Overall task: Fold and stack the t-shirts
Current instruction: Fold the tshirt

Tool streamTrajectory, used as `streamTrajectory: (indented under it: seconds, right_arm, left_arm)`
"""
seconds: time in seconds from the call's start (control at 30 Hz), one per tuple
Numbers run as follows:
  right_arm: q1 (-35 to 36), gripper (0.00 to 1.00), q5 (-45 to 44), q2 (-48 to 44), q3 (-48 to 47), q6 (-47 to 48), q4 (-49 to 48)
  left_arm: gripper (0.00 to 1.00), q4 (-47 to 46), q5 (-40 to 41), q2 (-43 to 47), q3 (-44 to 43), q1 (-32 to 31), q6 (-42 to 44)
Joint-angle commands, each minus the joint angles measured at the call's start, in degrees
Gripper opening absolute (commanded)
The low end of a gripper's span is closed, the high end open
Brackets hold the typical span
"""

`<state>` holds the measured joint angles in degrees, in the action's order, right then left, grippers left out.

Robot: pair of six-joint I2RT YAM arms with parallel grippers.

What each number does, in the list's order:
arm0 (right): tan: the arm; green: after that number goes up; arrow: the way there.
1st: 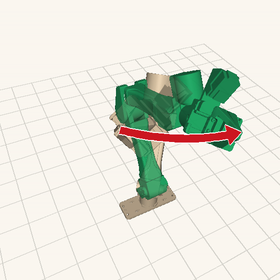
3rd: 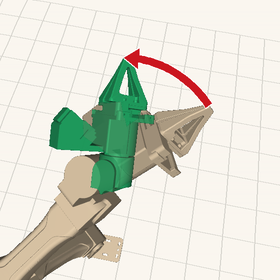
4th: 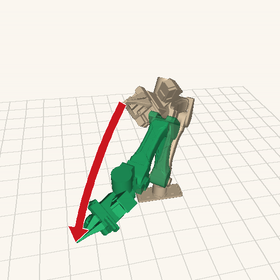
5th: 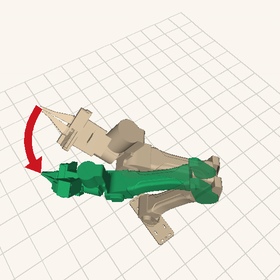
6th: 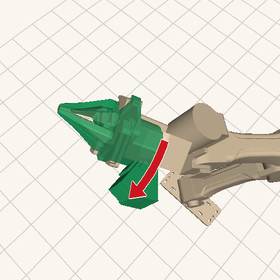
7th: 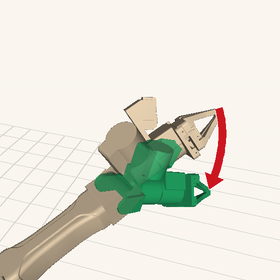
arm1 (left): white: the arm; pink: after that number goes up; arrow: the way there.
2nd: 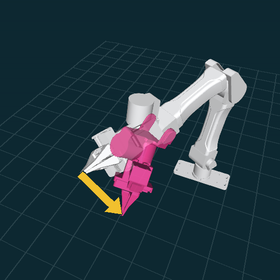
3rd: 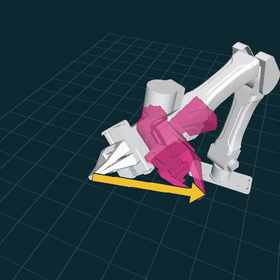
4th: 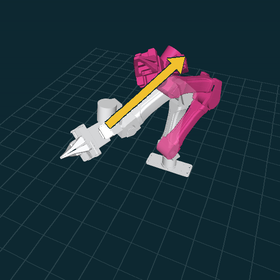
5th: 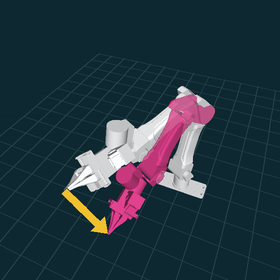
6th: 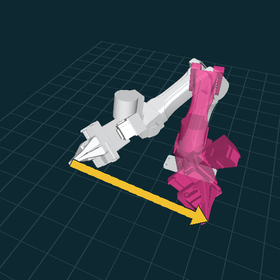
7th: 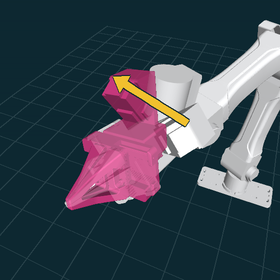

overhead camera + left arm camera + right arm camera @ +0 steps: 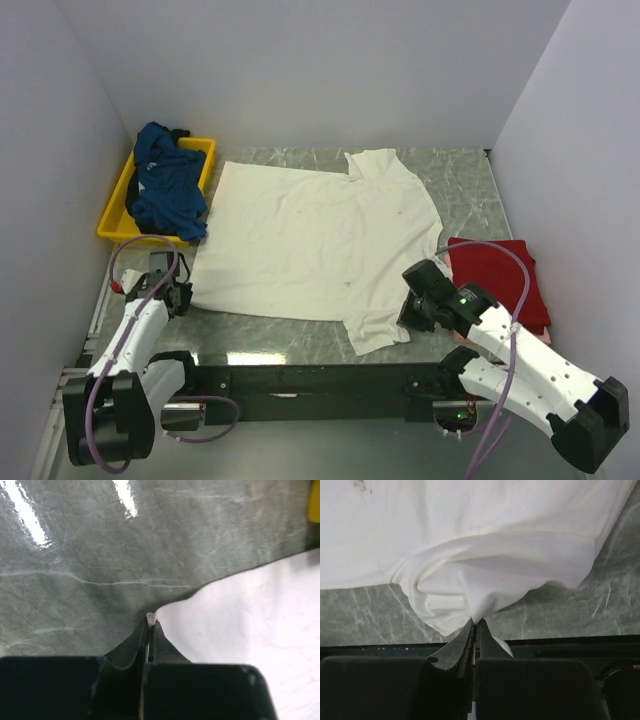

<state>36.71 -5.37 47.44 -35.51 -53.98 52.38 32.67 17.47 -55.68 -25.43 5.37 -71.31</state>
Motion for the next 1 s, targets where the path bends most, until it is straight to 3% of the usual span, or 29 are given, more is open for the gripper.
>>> streamTrajectory:
  seconds: [0.0,0.3,0.5,0.77,0.97]
  right_arm:
    - [-0.41,0.0,1.58,-3.49,1.05,-1.13,4.82]
    - [-0.32,0.0,5.01,-10.43,-0.34,-0.25,12.57]
    - [-0.32,0.0,1.94,-9.65,-6.14,0.89,11.88]
    - [-1.72,0.0,-3.94,6.59,-11.59,5.8,-4.1]
    - [-10.32,0.0,-0.71,22.24,-18.98,12.21,-12.81]
  left_arm:
    - [0.01,1.08,2.56,3.64,-0.41,-0.09,1.35]
    - [0.01,2.85,2.04,9.09,-1.11,-0.18,1.7]
    - [0.01,-1.46,1.51,5.08,-6.11,-1.32,6.97]
    - [0.0,-1.55,6.25,-13.65,-21.31,-8.96,7.59]
    - [0.01,-0.94,7.13,-27.19,-30.63,-9.76,7.67]
